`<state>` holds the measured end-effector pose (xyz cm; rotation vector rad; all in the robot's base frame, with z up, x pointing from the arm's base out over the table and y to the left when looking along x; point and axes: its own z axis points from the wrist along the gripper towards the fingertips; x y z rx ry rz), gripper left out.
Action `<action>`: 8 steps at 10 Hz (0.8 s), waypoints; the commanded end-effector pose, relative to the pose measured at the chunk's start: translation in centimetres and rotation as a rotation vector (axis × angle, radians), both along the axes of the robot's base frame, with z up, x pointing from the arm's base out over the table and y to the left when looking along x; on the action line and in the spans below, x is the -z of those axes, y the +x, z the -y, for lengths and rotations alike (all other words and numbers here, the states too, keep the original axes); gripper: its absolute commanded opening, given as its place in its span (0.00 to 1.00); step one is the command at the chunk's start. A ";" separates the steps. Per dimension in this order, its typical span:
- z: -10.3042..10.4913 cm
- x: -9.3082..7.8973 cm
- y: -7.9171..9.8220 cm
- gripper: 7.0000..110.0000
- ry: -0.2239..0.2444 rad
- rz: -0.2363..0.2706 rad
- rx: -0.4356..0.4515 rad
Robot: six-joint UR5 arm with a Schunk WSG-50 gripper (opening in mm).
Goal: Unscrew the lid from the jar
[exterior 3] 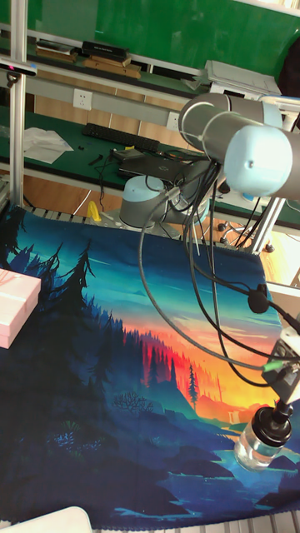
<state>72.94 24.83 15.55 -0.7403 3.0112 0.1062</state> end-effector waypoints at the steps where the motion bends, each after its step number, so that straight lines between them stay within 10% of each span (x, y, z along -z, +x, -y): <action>1: -0.4 0.6 0.2 0.36 0.023 0.004 -0.007; 8: 0.0 1.1 -0.4 0.36 0.025 0.004 -0.026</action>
